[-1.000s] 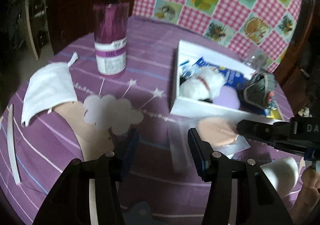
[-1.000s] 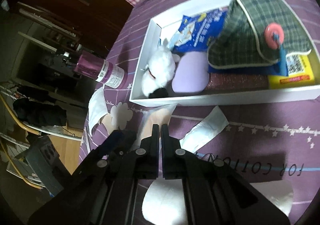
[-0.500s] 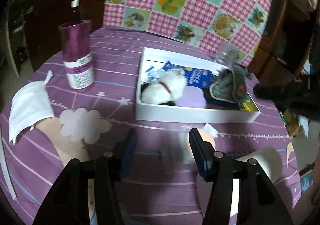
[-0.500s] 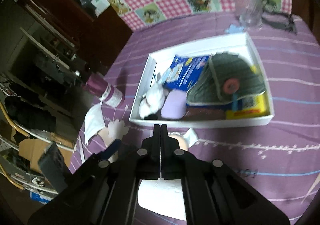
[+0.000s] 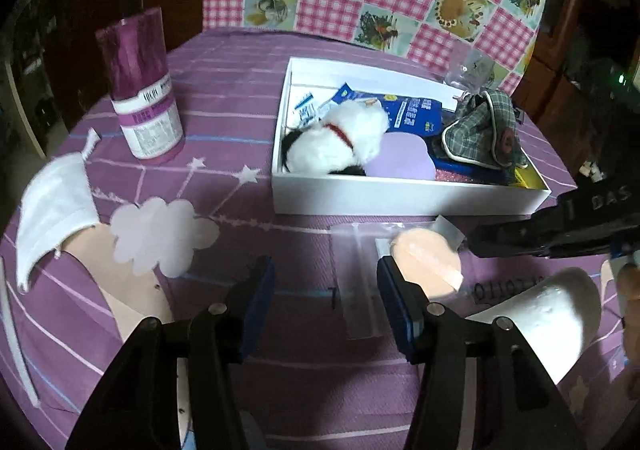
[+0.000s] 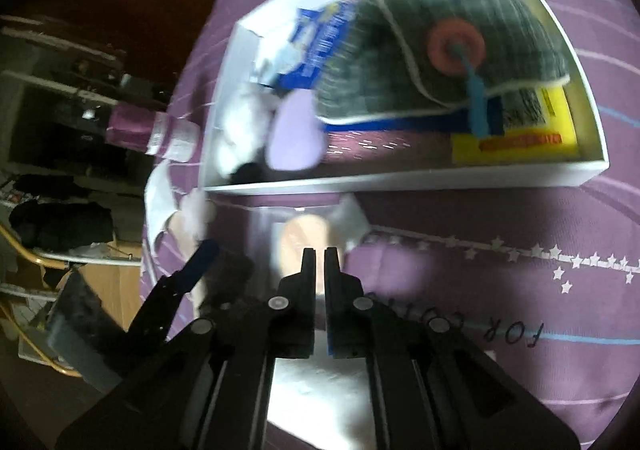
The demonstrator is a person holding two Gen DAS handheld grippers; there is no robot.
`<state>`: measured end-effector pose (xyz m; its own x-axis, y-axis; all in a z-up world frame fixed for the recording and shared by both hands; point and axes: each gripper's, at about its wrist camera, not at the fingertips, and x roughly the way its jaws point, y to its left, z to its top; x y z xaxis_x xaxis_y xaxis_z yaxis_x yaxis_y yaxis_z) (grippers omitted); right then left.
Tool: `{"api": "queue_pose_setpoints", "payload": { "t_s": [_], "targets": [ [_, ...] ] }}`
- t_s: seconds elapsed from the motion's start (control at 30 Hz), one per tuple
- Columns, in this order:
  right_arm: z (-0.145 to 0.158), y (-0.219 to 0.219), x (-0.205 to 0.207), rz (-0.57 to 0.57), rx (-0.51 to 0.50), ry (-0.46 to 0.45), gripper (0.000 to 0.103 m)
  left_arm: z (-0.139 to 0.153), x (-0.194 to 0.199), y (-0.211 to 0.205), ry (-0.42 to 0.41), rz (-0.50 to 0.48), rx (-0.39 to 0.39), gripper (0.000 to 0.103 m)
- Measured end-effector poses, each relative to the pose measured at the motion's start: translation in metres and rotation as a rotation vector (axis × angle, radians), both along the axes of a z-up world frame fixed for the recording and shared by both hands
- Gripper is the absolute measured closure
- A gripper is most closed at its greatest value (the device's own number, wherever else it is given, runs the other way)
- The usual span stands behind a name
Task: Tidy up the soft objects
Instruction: 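Grasp the clear bag with the beige makeup puff using the right tool, then lift the bagged puff with the right tool and carry it over the tray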
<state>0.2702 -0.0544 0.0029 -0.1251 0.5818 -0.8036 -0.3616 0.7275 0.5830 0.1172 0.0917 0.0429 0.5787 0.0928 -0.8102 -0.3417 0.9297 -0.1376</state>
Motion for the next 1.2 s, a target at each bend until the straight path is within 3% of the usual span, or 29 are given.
{"api": "queue_pose_setpoints", "payload": {
  "t_s": [0.1,0.17,0.2,0.23,0.5,0.6,0.67,0.8,0.87,1.0,1.2],
  "targets": [
    [-0.002,-0.003,0.001,-0.002,0.001,0.004,0.093,-0.005,0.001,0.006,0.012,0.016,-0.053,0.051],
    [-0.003,-0.003,0.001,-0.006,-0.001,0.001,0.072,-0.007,0.002,0.009,0.024,0.029,-0.065,0.051],
    [-0.003,-0.002,0.002,-0.008,0.004,0.0,0.056,-0.007,0.001,0.01,0.029,0.037,-0.061,0.054],
    [-0.003,-0.001,0.002,-0.008,0.014,-0.001,0.05,-0.008,0.002,0.01,0.041,0.044,-0.039,0.058],
    [-0.009,0.007,-0.002,0.05,0.035,0.045,0.051,-0.011,0.003,-0.008,0.081,0.014,0.138,0.061],
    [-0.013,0.01,-0.004,0.066,0.058,0.081,0.069,-0.01,0.003,-0.007,0.077,0.018,0.124,0.061],
    [-0.016,0.011,-0.005,0.067,0.077,0.091,0.073,-0.01,0.002,-0.007,0.075,0.018,0.121,0.061],
    [-0.019,0.012,-0.005,0.056,0.151,0.122,0.093,-0.009,0.003,-0.007,0.077,0.025,0.12,0.061],
    [-0.019,0.013,-0.005,0.047,0.184,0.125,0.093,-0.009,0.003,-0.007,0.077,0.025,0.121,0.061],
    [-0.019,0.02,-0.009,0.037,0.123,0.056,0.093,-0.009,0.003,-0.007,0.077,0.025,0.12,0.061],
    [-0.009,0.022,-0.011,0.021,0.148,0.011,0.096,-0.008,0.003,-0.008,0.07,0.022,0.114,0.061]
  ]
}}
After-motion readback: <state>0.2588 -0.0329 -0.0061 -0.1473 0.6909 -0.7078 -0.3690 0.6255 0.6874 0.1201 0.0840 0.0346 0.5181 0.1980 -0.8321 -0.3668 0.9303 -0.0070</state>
